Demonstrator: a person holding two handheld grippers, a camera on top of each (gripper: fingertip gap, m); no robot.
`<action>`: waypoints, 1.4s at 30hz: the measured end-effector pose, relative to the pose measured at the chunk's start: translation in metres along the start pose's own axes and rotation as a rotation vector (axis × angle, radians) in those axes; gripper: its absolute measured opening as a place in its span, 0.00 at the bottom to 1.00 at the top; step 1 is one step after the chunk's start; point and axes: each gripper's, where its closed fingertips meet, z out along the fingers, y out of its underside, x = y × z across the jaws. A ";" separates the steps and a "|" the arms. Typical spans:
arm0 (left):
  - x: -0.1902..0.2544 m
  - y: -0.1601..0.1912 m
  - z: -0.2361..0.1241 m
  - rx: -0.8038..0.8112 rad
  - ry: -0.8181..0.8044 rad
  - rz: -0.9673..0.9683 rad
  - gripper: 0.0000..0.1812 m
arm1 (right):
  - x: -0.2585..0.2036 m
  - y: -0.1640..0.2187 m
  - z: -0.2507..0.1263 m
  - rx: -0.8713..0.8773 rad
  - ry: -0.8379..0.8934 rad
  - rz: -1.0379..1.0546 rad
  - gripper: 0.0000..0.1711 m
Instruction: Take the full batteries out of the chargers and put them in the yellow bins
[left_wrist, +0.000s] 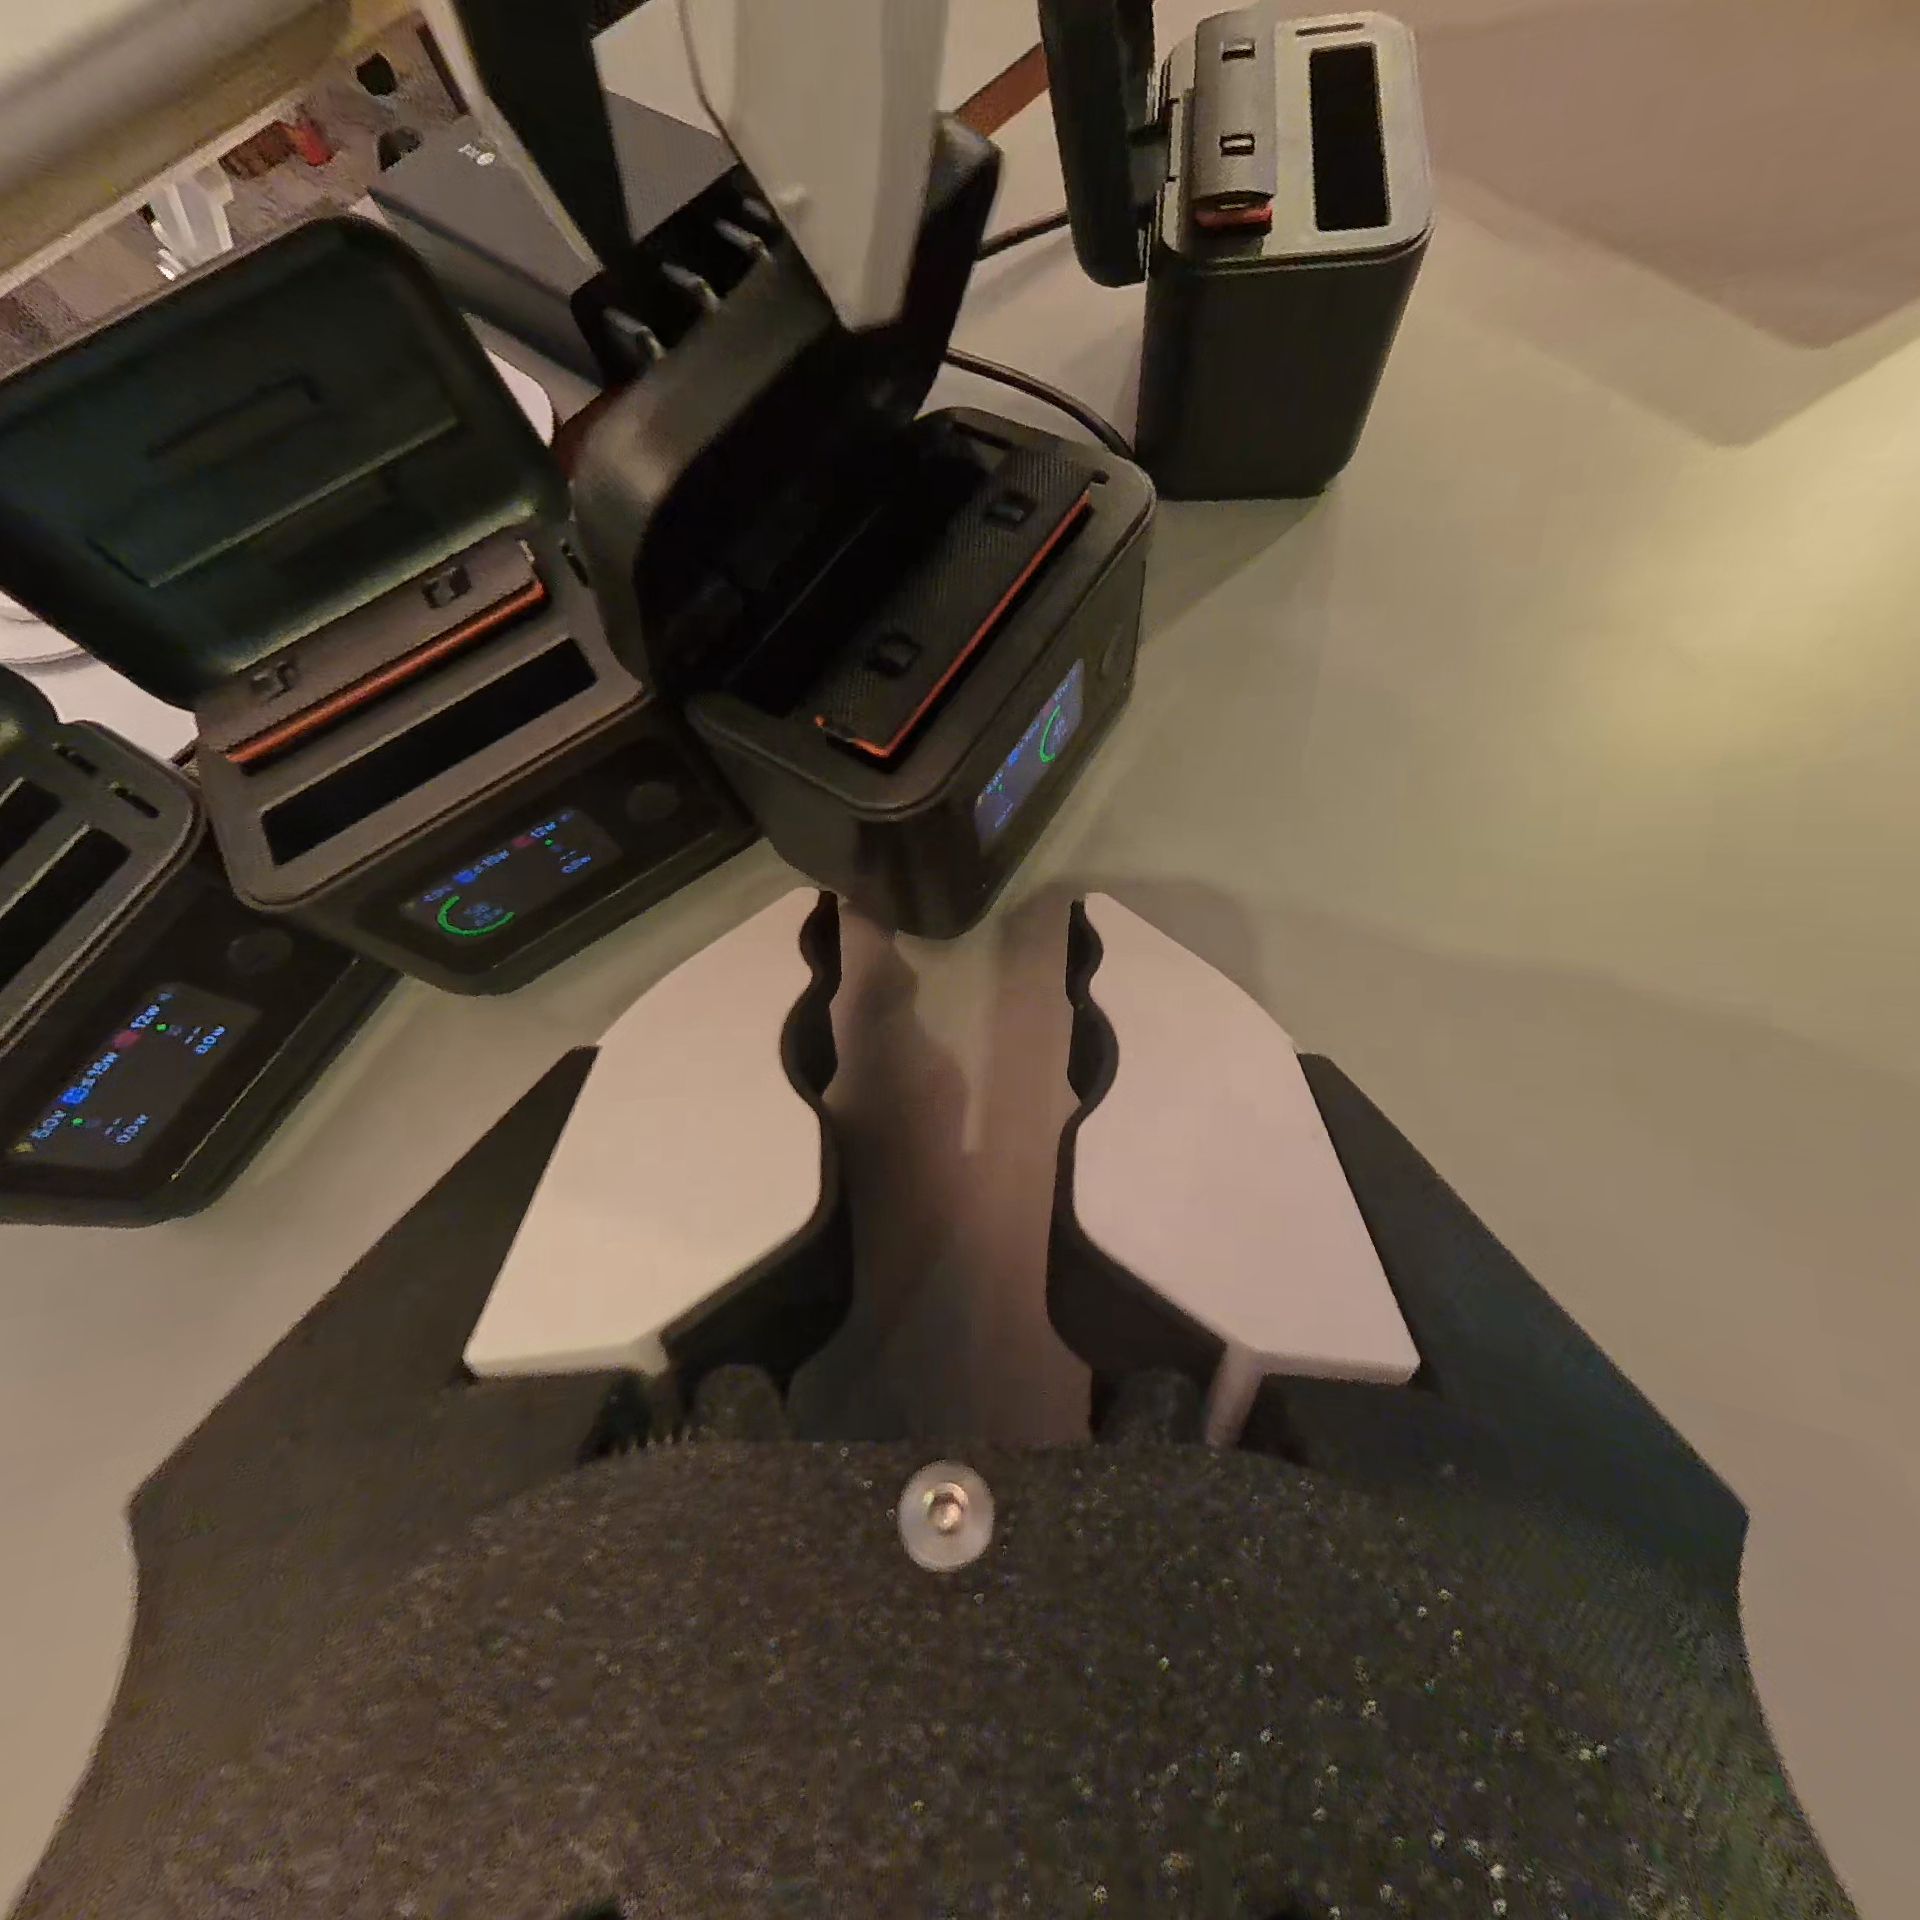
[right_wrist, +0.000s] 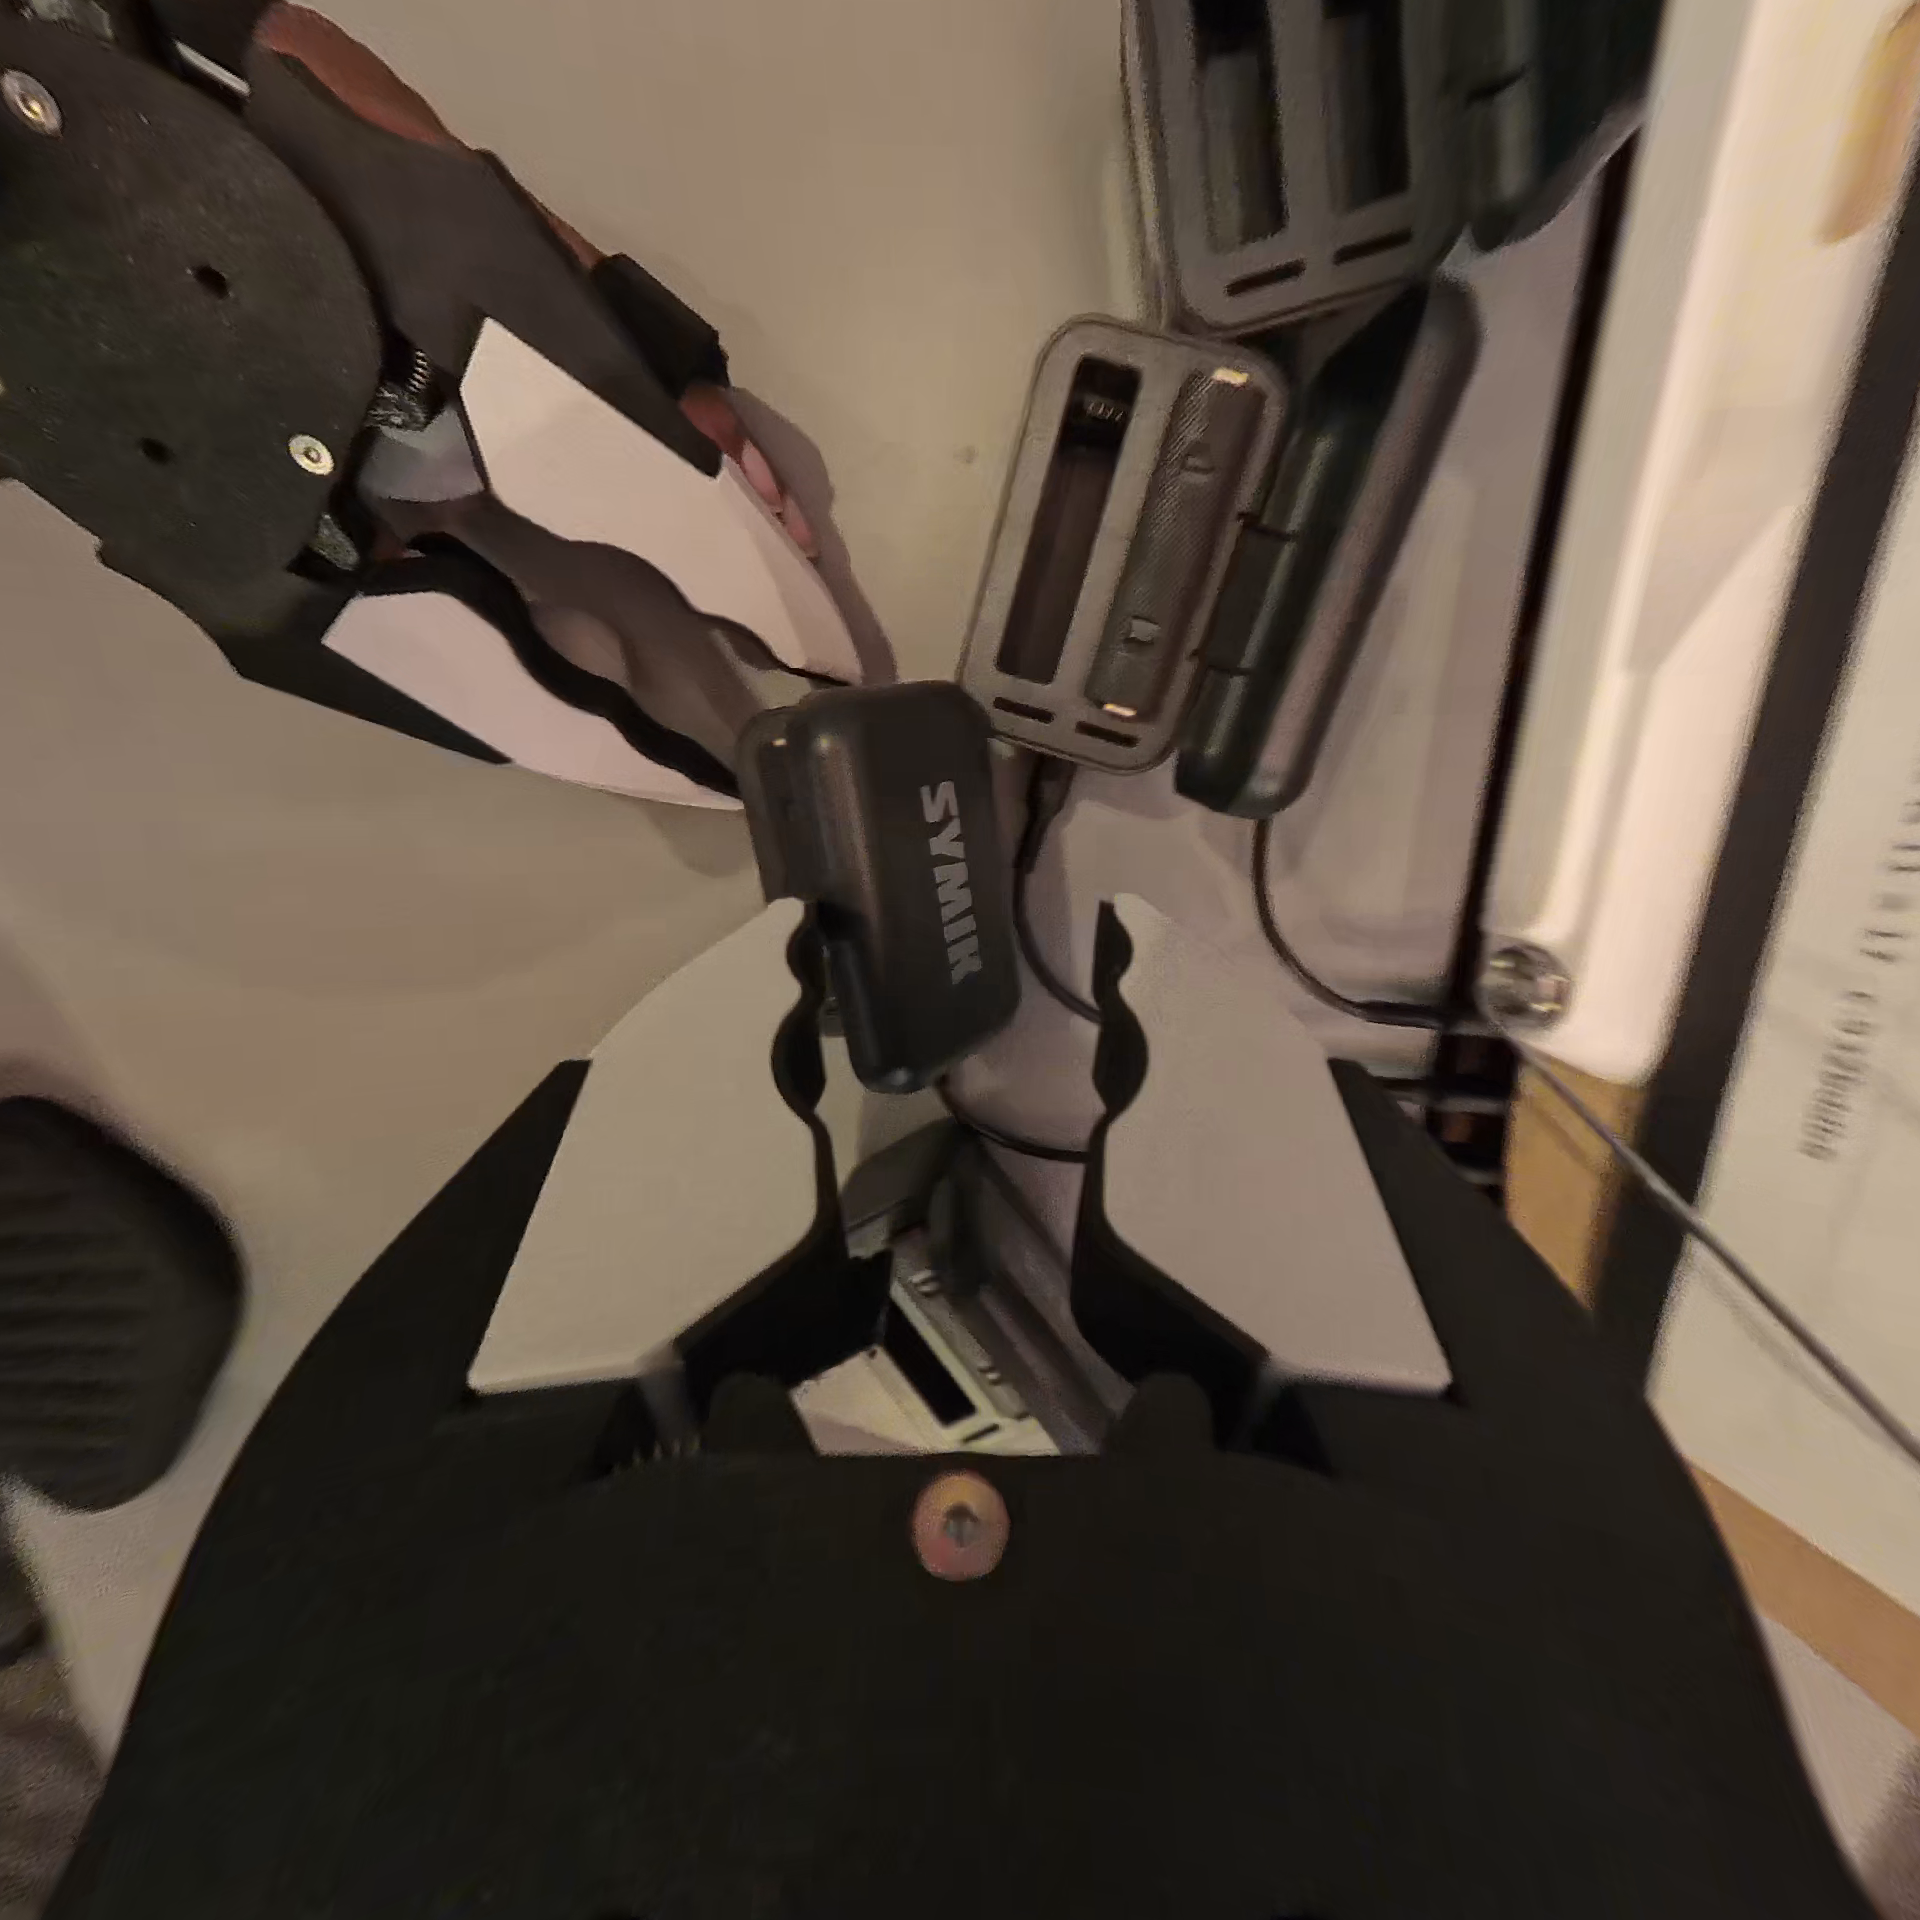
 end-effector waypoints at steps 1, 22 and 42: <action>0.001 0.000 0.000 -0.001 0.001 0.004 0.23 | 0.005 -0.003 -0.006 0.016 0.061 -0.026 0.26; 0.011 -0.009 0.017 -0.027 0.039 0.011 0.25 | 0.018 0.036 -0.004 -0.248 0.400 -0.226 0.05; -0.034 -0.004 -0.053 0.015 -0.058 -0.085 0.23 | 0.018 -0.012 -0.033 0.002 0.447 -0.048 0.21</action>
